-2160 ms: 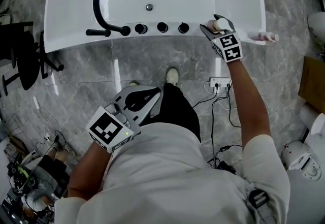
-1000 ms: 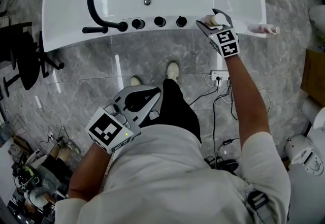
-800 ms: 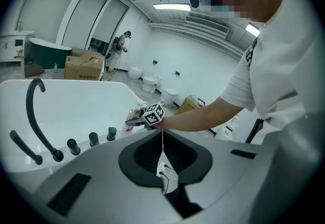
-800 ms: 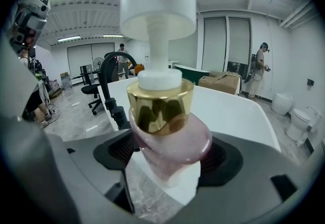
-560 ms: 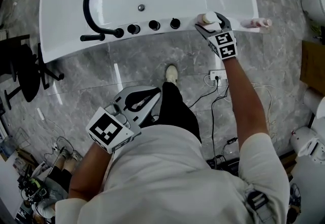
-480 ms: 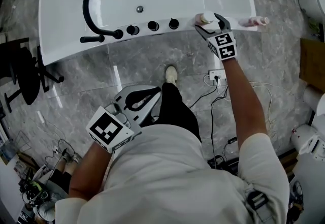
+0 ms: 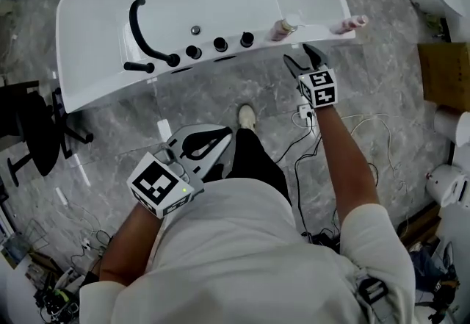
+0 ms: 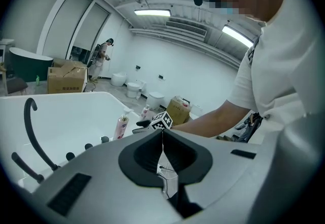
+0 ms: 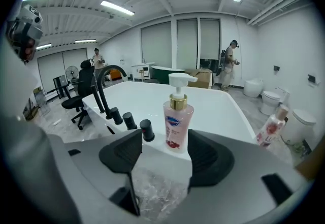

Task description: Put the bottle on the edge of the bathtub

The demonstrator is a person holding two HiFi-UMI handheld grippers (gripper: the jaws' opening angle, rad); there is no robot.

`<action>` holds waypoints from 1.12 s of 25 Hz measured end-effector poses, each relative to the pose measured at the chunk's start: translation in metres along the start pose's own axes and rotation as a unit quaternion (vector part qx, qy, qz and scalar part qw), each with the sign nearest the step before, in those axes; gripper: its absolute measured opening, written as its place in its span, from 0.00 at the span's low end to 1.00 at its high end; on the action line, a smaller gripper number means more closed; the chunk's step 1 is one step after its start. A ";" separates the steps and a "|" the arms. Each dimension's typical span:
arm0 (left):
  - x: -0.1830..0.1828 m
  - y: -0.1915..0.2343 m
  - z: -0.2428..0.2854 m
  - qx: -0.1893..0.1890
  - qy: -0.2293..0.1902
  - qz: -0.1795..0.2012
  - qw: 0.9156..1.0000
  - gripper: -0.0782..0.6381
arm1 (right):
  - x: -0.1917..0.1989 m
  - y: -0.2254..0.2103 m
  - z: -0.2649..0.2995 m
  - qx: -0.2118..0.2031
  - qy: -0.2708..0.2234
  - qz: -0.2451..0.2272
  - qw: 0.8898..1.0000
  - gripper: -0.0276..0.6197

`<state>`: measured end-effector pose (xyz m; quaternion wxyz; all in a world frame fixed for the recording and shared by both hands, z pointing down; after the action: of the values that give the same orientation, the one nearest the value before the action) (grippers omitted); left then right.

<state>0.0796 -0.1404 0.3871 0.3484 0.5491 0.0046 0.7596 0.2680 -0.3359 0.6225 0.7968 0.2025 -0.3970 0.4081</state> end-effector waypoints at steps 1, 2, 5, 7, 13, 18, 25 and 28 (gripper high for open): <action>0.001 -0.003 -0.006 0.003 -0.002 0.004 1.000 0.14 | 0.000 0.008 -0.009 0.003 -0.003 0.006 1.000 0.48; 0.003 -0.005 -0.012 0.006 -0.004 0.008 1.000 0.14 | 0.000 0.017 -0.018 0.006 -0.006 0.012 1.000 0.45; 0.010 -0.011 -0.030 0.011 -0.012 0.013 1.000 0.14 | 0.000 0.047 -0.045 0.012 -0.011 0.027 0.999 0.35; 0.016 -0.016 -0.043 0.012 -0.017 0.016 1.000 0.14 | 0.001 0.067 -0.064 0.016 -0.014 0.037 0.999 0.31; 0.038 -0.027 -0.083 0.014 -0.023 0.028 0.999 0.14 | -0.007 0.137 -0.120 0.017 -0.035 0.060 0.997 0.10; 0.056 -0.036 -0.114 0.006 -0.026 0.040 0.999 0.14 | -0.021 0.198 -0.164 -0.003 -0.047 0.075 0.996 0.06; 0.076 -0.046 -0.150 -0.002 -0.032 0.047 0.998 0.14 | -0.034 0.270 -0.213 -0.040 -0.059 0.075 0.995 0.06; 0.084 -0.050 -0.165 -0.001 -0.038 0.045 0.998 0.14 | -0.039 0.298 -0.227 -0.052 -0.065 0.069 0.994 0.06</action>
<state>-0.0450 0.0041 0.3720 0.3143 0.5768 -0.0338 0.7532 0.1190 -0.0338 0.4543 0.7487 0.1590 -0.4814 0.4272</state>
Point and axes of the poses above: the fingertips, and each gripper's own axes: z forward along the fingers, y to its left, x out of its underside, the point moved 1 cm from there along -z, backward along the fingers
